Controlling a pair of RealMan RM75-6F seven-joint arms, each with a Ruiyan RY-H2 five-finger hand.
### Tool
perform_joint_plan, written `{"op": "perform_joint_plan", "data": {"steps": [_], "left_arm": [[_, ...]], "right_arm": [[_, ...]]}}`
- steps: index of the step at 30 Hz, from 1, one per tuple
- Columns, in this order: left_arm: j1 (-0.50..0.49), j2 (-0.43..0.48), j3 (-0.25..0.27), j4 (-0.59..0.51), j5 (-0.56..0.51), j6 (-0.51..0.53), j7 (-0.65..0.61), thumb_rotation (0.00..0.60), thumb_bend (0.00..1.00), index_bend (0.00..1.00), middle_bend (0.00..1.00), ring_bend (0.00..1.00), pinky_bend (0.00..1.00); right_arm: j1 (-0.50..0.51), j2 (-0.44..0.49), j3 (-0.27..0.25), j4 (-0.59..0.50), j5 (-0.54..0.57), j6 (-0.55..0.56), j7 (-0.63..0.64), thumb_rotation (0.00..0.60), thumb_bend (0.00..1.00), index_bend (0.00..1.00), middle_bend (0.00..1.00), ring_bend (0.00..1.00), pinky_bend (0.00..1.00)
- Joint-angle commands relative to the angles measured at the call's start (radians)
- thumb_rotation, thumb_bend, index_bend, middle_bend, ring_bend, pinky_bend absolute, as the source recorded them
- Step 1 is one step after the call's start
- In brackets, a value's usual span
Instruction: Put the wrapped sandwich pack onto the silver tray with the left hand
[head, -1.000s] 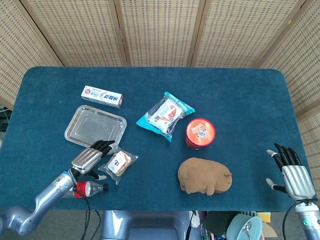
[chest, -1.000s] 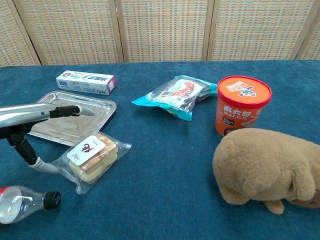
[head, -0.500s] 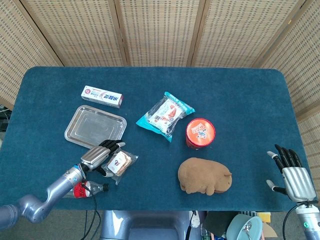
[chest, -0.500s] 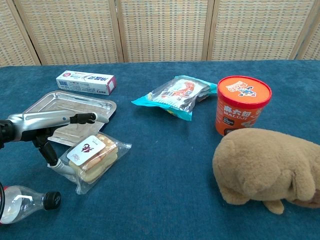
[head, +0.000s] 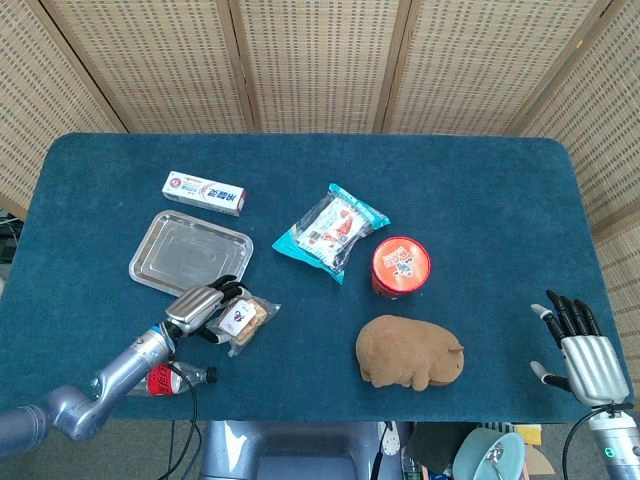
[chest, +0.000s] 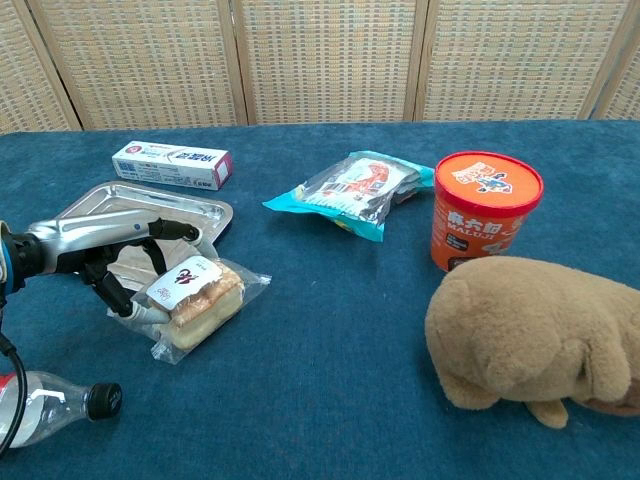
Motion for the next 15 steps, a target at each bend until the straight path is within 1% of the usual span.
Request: {"op": "perform_joint_plan", "data": {"steps": [1, 8, 15], "left_arm": [[0.005, 0.013, 0.001, -0.015, 0.009, 0.025, 0.004, 0.6, 0.3, 0.3, 0.2, 0.08, 0.31], [0.023, 0.076, -0.002, -0.087, 0.014, 0.086, 0.042, 0.6, 0.3, 0.31, 0.21, 0.08, 0.32], [0.062, 0.188, -0.003, -0.181, 0.002, 0.161, 0.106, 0.6, 0.3, 0.31, 0.21, 0.08, 0.32]], "right_arm": [[-0.001, -0.002, -0.001, 0.002, -0.001, 0.0, 0.003, 0.6, 0.22, 0.13, 0.0, 0.0, 0.0], [0.0, -0.005, 0.003, 0.008, 0.003, -0.002, 0.01, 0.6, 0.22, 0.13, 0.0, 0.0, 0.0], [-0.008, -0.007, 0.004, 0.013, 0.012, 0.003, 0.015, 0.6, 0.22, 0.13, 0.0, 0.0, 0.0]]}}
